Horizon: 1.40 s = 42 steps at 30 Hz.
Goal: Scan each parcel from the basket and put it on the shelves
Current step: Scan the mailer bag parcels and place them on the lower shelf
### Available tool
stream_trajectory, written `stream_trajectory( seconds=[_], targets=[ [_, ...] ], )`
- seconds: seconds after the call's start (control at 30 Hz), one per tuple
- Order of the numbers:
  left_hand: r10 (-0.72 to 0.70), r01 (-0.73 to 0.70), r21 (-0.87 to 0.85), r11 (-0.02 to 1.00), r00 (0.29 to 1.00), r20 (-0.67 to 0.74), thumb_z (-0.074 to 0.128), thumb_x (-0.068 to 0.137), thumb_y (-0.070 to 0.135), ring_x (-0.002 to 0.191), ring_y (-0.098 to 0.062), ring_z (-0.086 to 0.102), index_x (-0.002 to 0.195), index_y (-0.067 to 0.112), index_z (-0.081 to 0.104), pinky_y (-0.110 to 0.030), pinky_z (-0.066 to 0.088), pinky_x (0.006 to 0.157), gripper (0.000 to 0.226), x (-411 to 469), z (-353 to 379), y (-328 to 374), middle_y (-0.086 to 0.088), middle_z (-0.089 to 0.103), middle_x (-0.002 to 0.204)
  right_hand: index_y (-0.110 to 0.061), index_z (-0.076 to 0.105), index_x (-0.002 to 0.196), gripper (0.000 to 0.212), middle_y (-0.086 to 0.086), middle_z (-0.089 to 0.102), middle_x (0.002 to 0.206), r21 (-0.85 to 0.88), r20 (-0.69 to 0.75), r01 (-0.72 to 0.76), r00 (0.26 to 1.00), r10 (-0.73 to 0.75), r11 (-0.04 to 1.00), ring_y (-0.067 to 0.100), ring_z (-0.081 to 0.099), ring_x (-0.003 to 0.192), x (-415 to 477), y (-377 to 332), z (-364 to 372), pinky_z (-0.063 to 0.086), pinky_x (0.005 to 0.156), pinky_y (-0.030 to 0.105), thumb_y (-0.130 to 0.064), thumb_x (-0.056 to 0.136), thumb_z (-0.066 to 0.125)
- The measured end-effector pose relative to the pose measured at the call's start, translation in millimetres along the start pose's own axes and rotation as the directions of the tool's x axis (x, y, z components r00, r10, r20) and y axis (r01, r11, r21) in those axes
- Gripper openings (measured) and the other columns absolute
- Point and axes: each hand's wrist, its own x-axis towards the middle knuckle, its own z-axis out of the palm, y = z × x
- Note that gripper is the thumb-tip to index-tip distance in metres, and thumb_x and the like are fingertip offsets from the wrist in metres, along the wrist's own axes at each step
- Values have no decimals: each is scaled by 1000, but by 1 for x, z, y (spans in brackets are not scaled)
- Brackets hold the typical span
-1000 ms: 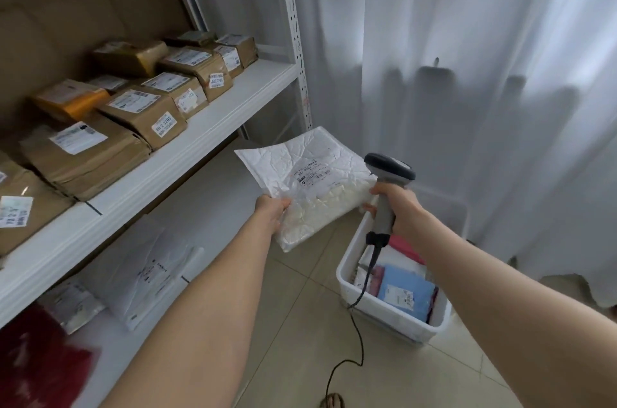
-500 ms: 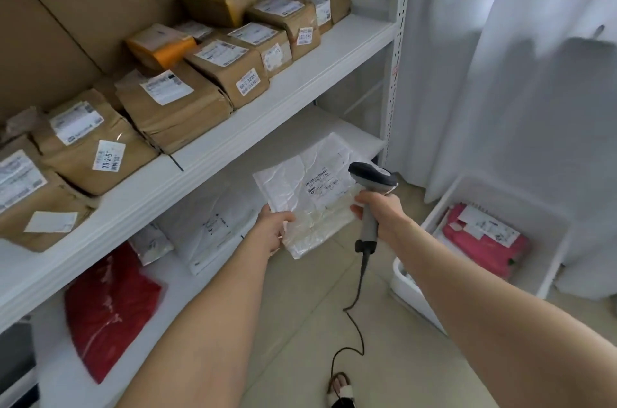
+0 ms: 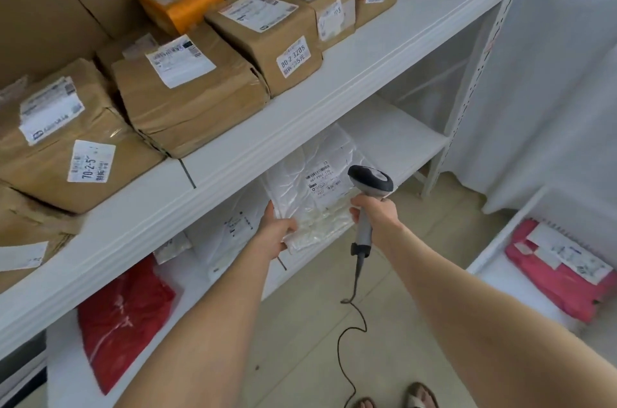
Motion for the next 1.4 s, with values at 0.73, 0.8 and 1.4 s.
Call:
stream_trajectory(
  seconds=[0.73, 0.8, 1.4],
  targets=[
    [108, -94, 54, 994, 821, -561, 44, 89, -14, 115, -40, 55, 129, 8, 53, -44, 47, 94, 47, 276, -45, -42, -21, 52, 133, -12, 58, 81, 15, 6, 54, 88, -212, 334, 29, 941, 44, 977, 18, 53, 78, 263, 90, 119, 53, 66, 29, -2, 82, 69],
    [102, -92, 45, 995, 822, -560, 42, 91, -11, 117, -37, 55, 134, 8, 51, -43, 45, 97, 48, 291, -54, -44, -18, 51, 135, -13, 58, 80, 16, 6, 54, 91, -244, 339, 19, 939, 67, 970, 19, 54, 83, 273, 99, 125, 54, 64, 29, -3, 81, 70],
    [244, 81, 497, 864, 796, -554, 46, 93, 6, 141, -31, 23, 145, 18, 37, -37, 30, 110, 54, 334, -54, -27, -13, 9, 157, 0, 55, 123, 44, 15, 50, 115, -329, 342, -20, 930, 139, 944, 28, 50, 97, 299, 104, 146, 54, 81, 37, -6, 83, 70]
  ],
)
